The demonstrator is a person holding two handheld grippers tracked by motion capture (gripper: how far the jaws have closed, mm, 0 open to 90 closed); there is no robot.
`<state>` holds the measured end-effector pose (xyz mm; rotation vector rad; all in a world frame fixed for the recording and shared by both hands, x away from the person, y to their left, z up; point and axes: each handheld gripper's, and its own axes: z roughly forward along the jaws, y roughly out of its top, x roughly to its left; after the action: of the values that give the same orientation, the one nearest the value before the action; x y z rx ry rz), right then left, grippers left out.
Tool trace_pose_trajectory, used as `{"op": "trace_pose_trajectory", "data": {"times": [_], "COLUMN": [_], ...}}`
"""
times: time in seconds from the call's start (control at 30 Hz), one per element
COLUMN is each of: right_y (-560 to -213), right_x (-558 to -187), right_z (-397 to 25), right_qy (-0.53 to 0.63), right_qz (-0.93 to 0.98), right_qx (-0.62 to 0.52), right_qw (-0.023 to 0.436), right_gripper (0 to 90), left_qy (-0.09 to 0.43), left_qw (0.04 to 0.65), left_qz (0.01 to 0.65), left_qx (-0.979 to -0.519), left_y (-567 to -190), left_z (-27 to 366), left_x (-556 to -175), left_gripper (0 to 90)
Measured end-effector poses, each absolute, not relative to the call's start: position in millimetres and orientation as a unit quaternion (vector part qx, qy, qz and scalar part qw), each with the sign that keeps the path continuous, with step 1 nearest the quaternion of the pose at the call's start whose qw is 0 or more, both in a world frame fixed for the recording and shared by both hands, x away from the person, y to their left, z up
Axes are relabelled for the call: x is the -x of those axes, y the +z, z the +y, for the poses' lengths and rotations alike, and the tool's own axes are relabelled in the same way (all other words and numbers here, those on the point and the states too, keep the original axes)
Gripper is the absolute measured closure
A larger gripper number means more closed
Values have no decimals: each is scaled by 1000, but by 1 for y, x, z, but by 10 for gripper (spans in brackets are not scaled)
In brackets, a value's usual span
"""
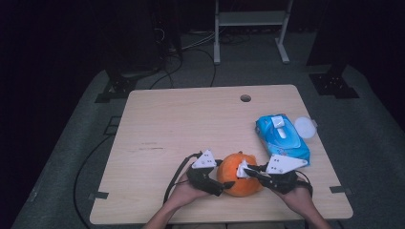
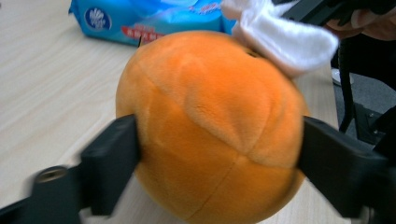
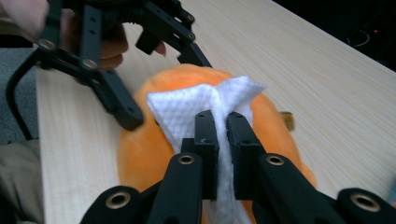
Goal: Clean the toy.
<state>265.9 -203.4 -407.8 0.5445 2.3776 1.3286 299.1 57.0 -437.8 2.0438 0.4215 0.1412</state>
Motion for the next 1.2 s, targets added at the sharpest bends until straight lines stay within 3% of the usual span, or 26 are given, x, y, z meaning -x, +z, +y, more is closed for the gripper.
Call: {"op": "trace_pose_trajectory", "data": {"times": [0.07,0.17,0.4,0.5,0.63,0.9,1.2], "right_y": [-403,-397,-394,-399,-404,-395,-396], "right_x": [-262,-258,-267,-273,-267,-254,-272], "right_z": [-193,-178,-187,-201,-203,-176,-211], "right_qy": [478,483,478,470,475,483,477], "right_qz": [844,847,841,840,840,847,834], "right_qx": [-176,-151,-173,-196,-199,-161,-218], "right_qw": [168,162,185,186,169,156,170], "right_gripper": [832,832,832,832,833,833,833], "left_qy": [76,110,123,100,18,108,110], "left_qw": [497,487,481,488,513,496,497], "left_qz": [158,113,86,109,166,104,92], "left_qx": [-850,-859,-864,-860,-842,-855,-856], "left_y": [-435,-433,-435,-436,-433,-429,-432], "left_z": [55,51,53,54,53,44,48], "left_x": [-295,-288,-285,-289,-295,-278,-278], "left_gripper": [278,316,329,263,137,327,338]}}
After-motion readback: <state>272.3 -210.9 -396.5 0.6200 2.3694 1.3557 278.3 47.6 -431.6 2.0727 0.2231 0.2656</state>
